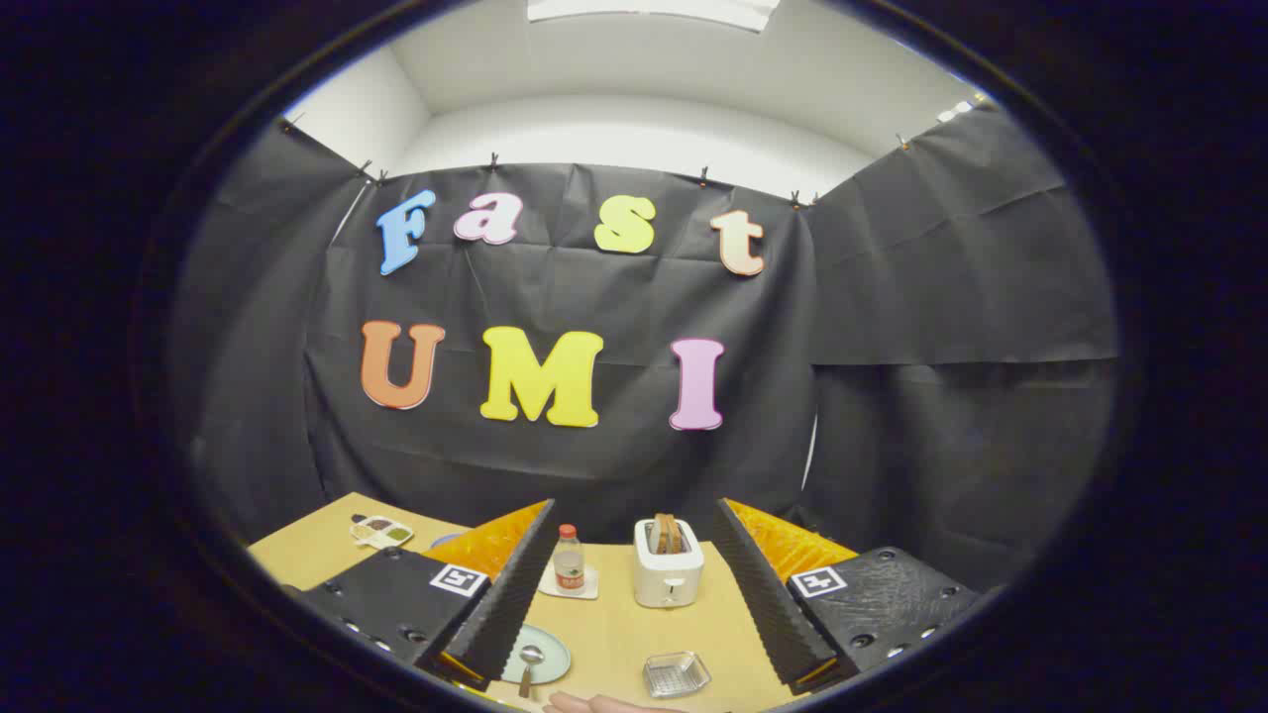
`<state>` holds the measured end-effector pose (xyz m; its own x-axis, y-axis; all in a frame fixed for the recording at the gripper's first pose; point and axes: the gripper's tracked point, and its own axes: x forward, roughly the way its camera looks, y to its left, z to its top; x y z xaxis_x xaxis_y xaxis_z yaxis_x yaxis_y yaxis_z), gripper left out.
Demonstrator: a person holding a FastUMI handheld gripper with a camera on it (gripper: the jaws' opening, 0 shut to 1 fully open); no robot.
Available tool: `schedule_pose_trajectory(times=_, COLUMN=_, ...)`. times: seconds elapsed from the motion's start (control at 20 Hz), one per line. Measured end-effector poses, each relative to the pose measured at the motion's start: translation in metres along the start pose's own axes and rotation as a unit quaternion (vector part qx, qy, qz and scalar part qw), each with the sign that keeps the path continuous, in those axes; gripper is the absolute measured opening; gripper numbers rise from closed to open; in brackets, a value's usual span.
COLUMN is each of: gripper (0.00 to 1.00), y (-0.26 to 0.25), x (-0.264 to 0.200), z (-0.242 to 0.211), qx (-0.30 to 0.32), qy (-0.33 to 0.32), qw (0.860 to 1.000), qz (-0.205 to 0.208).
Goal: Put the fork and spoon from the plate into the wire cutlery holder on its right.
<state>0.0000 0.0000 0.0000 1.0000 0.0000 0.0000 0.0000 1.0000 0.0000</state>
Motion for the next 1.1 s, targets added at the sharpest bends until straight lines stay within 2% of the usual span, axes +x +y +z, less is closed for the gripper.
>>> schedule_pose_trajectory(times=0.55, gripper=0.95, y=-0.011, x=0.001, z=-0.009, qx=-0.028, qy=0.017, qw=0.999, qz=0.005)
schedule_pose_trajectory(times=0.85, gripper=0.95, y=-0.01, x=0.014, z=-0.05, qx=-0.024, qy=0.065, qw=0.998, qz=0.015)
schedule_pose_trajectory(times=1.1, gripper=0.95, y=0.015, x=0.02, z=-0.115, qx=-0.034, qy=0.125, qw=0.991, qz=0.042)
